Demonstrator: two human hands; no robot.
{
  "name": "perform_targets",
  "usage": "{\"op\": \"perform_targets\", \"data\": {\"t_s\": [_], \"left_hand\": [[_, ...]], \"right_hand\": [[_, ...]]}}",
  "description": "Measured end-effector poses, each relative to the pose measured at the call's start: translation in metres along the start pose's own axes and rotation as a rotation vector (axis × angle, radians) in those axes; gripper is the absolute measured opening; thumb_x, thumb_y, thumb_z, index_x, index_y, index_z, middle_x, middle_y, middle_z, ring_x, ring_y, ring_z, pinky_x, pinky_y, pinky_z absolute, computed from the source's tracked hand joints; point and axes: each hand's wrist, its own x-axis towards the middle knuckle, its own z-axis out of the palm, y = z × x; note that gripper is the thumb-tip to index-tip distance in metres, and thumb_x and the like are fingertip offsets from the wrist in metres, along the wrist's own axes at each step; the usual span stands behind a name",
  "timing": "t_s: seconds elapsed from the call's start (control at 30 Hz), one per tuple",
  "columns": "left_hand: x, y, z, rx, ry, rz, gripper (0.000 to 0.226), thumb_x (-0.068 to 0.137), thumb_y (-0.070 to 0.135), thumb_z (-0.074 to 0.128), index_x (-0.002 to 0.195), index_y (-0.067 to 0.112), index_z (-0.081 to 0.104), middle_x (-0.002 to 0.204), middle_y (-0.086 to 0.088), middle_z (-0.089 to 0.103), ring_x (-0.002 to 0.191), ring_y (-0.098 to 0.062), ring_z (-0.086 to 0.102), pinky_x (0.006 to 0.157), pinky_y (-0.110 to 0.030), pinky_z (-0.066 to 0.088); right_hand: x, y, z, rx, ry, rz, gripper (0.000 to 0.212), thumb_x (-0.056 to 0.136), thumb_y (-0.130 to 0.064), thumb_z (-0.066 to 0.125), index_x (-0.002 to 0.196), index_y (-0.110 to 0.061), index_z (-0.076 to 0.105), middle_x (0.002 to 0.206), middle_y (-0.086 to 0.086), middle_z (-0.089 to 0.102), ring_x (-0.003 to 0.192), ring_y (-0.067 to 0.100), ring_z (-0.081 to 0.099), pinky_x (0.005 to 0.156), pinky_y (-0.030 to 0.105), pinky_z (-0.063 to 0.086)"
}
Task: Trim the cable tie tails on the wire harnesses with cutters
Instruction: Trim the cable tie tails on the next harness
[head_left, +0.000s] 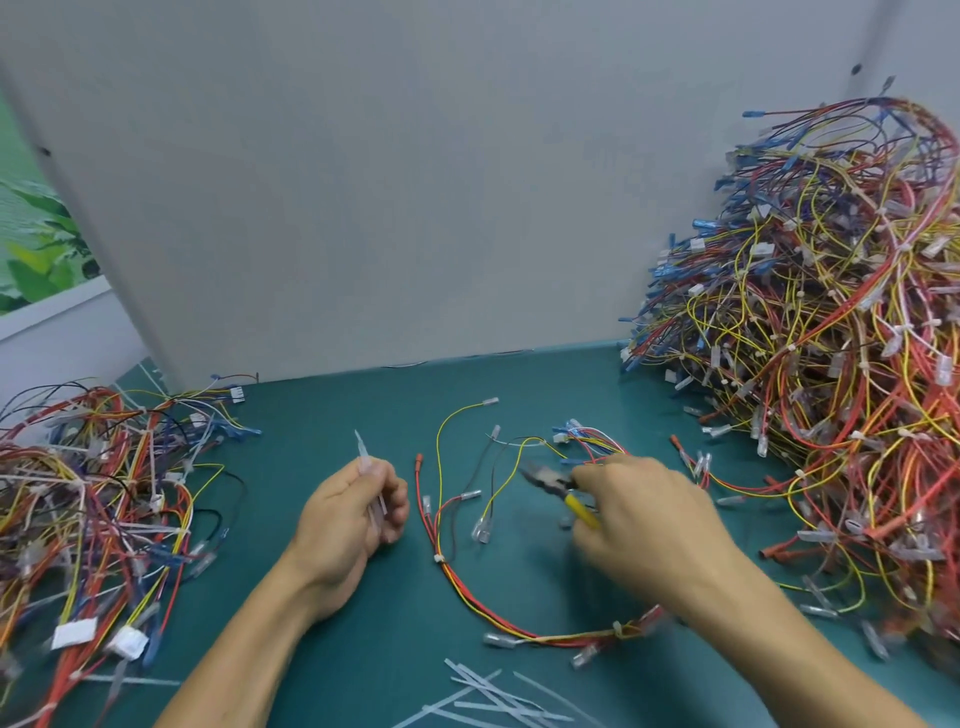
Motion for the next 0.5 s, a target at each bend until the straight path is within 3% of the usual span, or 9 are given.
{"op": "perform_targets", "data": {"t_s": [0.07, 0.2, 0.33, 0.5], "left_hand": [[-0.001, 0.002, 0.002, -0.007, 0.019, 0.007, 0.031, 0.102, 0.012, 0.034, 0.074, 0.01, 0.047, 0.06, -0.003, 0.05, 0.051, -0.013, 0.044, 0.048, -0.025, 0.032], [0.0, 0.005, 0.008, 0.134, 0.08, 0.034, 0.026, 0.099, 0.009, 0.041, 0.078, 0.009, 0.055, 0.053, 0.005, 0.029, 0.045, -0.009, 0.024, 0.043, -0.021, 0.024], [0.005, 0.005, 0.013, 0.348, 0.148, 0.107, 0.011, 0.088, 0.007, 0.058, 0.084, 0.012, 0.067, 0.048, 0.009, 0.027, 0.042, -0.01, 0.021, 0.042, -0.021, 0.021], [0.012, 0.005, 0.019, 0.409, 0.161, 0.117, 0.007, 0.085, 0.011, 0.067, 0.083, 0.015, 0.072, 0.045, 0.01, 0.026, 0.044, -0.011, 0.022, 0.049, -0.026, 0.02]], "right_hand": [[0.008, 0.012, -0.002, -0.082, 0.018, 0.039, 0.02, 0.087, -0.039, 0.05, 0.098, -0.025, 0.058, 0.1, -0.002, 0.057, 0.103, 0.026, 0.059, 0.066, 0.032, 0.034], [0.033, 0.022, 0.0, -0.023, 0.041, 0.09, 0.016, 0.084, -0.032, 0.05, 0.093, -0.022, 0.058, 0.082, -0.001, 0.041, 0.094, 0.031, 0.058, 0.064, 0.033, 0.032], [0.071, 0.017, 0.004, 0.16, -0.017, 0.097, 0.024, 0.079, -0.027, 0.056, 0.103, -0.026, 0.06, 0.094, 0.003, 0.061, 0.092, 0.033, 0.056, 0.067, 0.034, 0.038], [0.104, 0.006, 0.019, 0.16, -0.108, 0.104, 0.026, 0.078, -0.016, 0.053, 0.103, -0.022, 0.052, 0.09, 0.006, 0.055, 0.083, 0.032, 0.051, 0.067, 0.034, 0.037]]}}
